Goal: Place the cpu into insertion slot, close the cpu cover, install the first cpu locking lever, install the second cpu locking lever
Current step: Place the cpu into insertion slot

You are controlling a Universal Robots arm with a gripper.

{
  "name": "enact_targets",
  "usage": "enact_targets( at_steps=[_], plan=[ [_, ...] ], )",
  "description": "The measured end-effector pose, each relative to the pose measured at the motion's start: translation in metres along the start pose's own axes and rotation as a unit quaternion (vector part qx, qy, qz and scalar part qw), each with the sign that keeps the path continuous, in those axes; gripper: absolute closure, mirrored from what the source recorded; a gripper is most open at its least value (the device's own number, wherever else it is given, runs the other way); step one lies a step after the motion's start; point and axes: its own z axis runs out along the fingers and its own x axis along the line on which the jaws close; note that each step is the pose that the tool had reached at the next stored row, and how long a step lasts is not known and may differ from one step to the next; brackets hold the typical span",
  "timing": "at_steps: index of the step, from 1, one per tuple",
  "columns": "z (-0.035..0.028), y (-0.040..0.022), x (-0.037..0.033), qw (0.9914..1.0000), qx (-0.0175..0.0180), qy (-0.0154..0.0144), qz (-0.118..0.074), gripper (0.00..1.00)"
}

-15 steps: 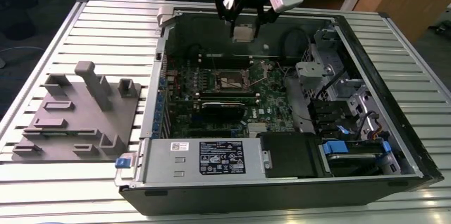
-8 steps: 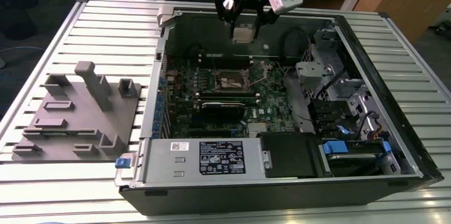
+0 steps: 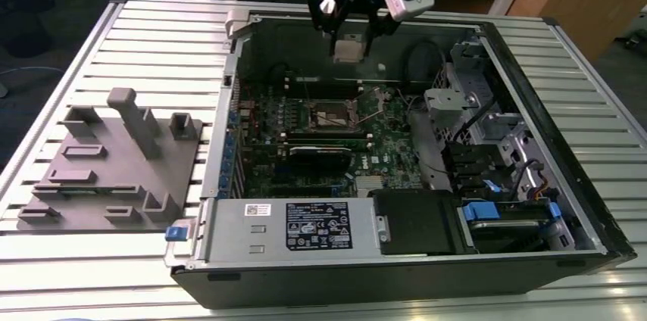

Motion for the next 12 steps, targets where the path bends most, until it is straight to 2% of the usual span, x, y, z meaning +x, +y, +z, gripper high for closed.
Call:
enact_targets(
  at_steps=[12],
  plan=[
    [0.0052, -0.0005, -0.0001, 1.00000, 0.0001, 0.0001, 0.000, 0.46]
  ],
)
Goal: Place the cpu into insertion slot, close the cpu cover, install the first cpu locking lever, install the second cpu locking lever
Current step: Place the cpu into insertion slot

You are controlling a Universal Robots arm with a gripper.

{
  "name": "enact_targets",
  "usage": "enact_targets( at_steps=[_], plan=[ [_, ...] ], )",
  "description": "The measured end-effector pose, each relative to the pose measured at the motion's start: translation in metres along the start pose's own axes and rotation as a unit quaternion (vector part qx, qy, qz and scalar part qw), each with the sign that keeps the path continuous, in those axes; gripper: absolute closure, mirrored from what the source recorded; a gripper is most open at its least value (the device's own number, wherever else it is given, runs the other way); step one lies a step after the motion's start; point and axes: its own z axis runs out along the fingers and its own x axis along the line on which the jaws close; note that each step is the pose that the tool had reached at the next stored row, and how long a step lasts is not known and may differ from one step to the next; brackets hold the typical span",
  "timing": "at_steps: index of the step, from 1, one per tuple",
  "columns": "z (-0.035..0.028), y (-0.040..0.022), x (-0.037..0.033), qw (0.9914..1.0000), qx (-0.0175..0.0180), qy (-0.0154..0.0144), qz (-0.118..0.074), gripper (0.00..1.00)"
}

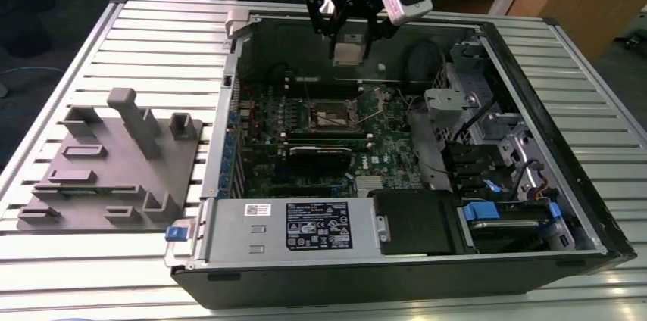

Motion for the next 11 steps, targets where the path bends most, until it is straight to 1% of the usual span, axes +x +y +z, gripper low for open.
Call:
enact_targets(
  at_steps=[11],
  plan=[
    [0.0025, -0.0003, 0.0000, 1.00000, -0.0001, 0.0000, 0.000, 0.46]
  ],
)
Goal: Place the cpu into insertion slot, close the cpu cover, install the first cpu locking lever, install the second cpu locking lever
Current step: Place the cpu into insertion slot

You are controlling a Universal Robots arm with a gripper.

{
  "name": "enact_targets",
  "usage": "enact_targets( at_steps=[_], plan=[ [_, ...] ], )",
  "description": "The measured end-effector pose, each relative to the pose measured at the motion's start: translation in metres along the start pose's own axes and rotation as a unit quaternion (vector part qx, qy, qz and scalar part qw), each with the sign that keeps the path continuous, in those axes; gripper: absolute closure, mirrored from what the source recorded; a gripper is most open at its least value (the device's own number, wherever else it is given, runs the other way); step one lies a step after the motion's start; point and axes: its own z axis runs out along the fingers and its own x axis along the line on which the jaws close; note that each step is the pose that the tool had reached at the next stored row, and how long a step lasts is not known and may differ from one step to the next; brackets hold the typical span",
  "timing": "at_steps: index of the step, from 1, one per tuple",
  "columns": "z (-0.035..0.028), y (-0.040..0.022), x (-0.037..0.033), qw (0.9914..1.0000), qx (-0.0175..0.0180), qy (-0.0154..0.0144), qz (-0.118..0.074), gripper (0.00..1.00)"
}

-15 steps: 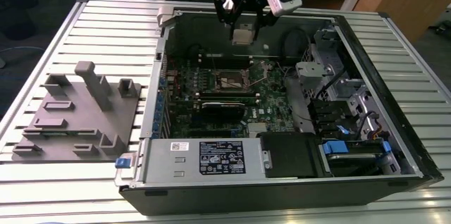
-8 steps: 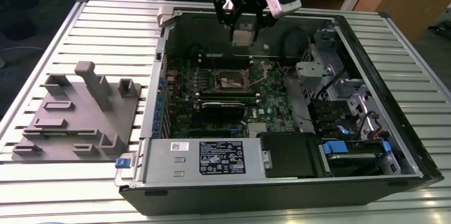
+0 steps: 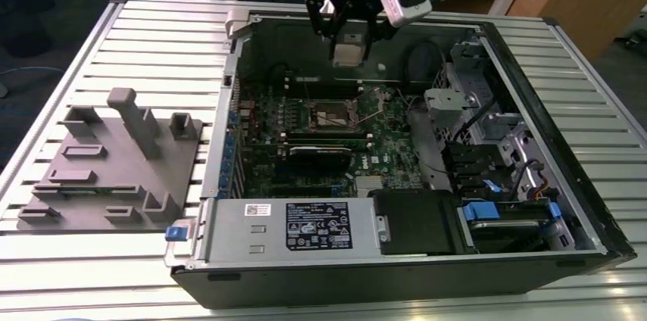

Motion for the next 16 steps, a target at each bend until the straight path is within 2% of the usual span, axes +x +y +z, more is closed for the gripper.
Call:
enact_targets(
  at_steps=[16],
  plan=[
    [0.0148, -0.0013, 0.0003, 1.00000, 0.0003, 0.0001, -0.001, 0.46]
  ],
)
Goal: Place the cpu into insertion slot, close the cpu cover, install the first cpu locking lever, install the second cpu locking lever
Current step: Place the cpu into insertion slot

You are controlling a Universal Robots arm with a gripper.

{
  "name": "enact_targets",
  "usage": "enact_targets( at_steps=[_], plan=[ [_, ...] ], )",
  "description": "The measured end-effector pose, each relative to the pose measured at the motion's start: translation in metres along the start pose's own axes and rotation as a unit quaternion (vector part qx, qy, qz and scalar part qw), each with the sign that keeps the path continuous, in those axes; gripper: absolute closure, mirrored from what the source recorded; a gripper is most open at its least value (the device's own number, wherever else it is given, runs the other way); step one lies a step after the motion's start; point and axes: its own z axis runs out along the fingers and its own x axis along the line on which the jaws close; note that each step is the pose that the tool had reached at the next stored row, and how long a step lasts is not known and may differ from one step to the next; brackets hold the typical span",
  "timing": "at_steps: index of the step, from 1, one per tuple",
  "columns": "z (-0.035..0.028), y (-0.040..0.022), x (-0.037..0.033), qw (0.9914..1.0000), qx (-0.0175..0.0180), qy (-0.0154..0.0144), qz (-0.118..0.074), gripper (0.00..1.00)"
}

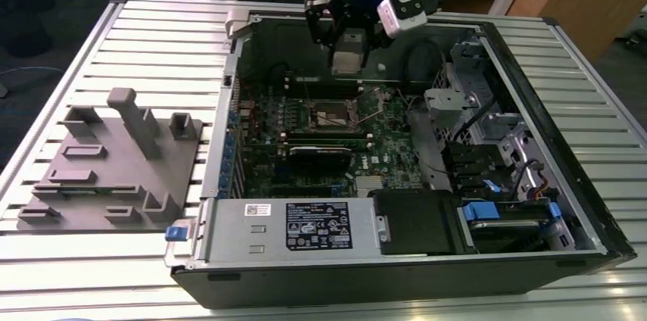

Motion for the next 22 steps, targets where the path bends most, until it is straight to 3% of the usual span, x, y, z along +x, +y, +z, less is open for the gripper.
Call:
enact_targets(
  at_steps=[8, 22],
  plan=[
    [0.0064, -0.0006, 0.0008, 1.00000, 0.0001, 0.0002, -0.002, 0.46],
    [0.0073, -0.0007, 0.0008, 0.99999, -0.0001, -0.0005, 0.005, 0.46]
  ],
)
